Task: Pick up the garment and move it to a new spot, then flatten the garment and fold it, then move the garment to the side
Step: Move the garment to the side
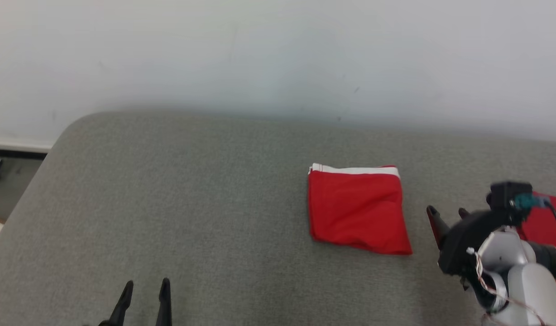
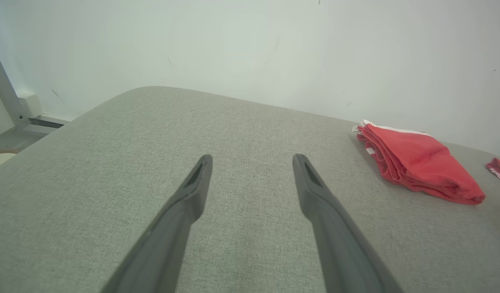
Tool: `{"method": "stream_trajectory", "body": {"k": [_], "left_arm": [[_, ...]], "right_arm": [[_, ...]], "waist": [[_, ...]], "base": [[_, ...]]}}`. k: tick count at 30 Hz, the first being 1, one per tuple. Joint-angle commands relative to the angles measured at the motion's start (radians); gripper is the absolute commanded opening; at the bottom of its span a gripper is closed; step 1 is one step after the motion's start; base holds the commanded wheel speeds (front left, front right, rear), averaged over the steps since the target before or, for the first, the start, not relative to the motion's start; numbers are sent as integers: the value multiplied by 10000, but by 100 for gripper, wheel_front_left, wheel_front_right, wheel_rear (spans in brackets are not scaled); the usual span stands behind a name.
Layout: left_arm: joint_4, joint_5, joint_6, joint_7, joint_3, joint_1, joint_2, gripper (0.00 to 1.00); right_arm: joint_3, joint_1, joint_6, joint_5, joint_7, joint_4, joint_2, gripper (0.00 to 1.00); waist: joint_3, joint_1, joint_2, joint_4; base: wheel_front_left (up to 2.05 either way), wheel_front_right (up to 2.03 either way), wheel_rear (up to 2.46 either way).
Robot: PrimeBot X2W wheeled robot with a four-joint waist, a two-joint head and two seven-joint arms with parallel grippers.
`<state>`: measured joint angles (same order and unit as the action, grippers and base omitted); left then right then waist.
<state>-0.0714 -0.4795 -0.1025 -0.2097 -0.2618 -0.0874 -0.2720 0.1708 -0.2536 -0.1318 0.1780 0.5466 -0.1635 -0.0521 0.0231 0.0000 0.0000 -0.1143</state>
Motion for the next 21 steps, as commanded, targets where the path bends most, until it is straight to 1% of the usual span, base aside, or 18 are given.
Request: {"method": "stream_trajectory", "body": {"k": [1, 2, 3, 5, 8, 10, 14, 18, 21], "left_arm": [[111, 62, 69, 18, -93, 278, 1, 100], [111, 62, 69, 18, -93, 278, 1, 100], [134, 111, 157, 40, -230, 459, 69, 100], [118, 151, 230, 18, -343, 639, 139, 100], [-9, 141, 306, -46, -447, 935, 264, 100], [-122, 116, 396, -104, -456, 1067, 285, 100], [-359, 59, 489, -203, -412, 1320, 310, 100], [-516, 41, 570, -304, -392, 1418, 332, 100], [-619, 42, 602, -345, -409, 1583, 358, 100]], "right_arm": [[154, -505, 20, -278, 603, -348, 23, 100], [154, -505, 20, -278, 603, -348, 23, 100], [464, -1207, 20, -547, 1261, -787, -10, 100], [729, -1820, 20, -837, 1710, -1315, -65, 100], [1162, -2483, 20, -1305, 2060, -2037, -207, 100], [1412, -2797, 20, -1630, 2119, -2459, -284, 100], [1531, -3098, 20, -1829, 1984, -3155, -312, 100], [1609, -3275, 20, -1943, 1760, -3718, -328, 100], [1699, -3381, 20, -2033, 1797, -4099, -286, 100]], "waist": [[-547, 0, 0, -549], [-547, 0, 0, -549], [-858, 0, 0, -865], [-1160, 0, 0, -1131], [-1581, 0, 0, -1497], [-1793, 0, 0, -1709], [-2069, 0, 0, -1964], [-2201, 0, 0, -2035], [-2236, 0, 0, -2034]], "base": [[0, 0, 0], [0, 0, 0], [0, 0, 0], [0, 0, 0], [0, 0, 0], [0, 0, 0], [0, 0, 0], [0, 0, 0], [0, 0, 0]]}}
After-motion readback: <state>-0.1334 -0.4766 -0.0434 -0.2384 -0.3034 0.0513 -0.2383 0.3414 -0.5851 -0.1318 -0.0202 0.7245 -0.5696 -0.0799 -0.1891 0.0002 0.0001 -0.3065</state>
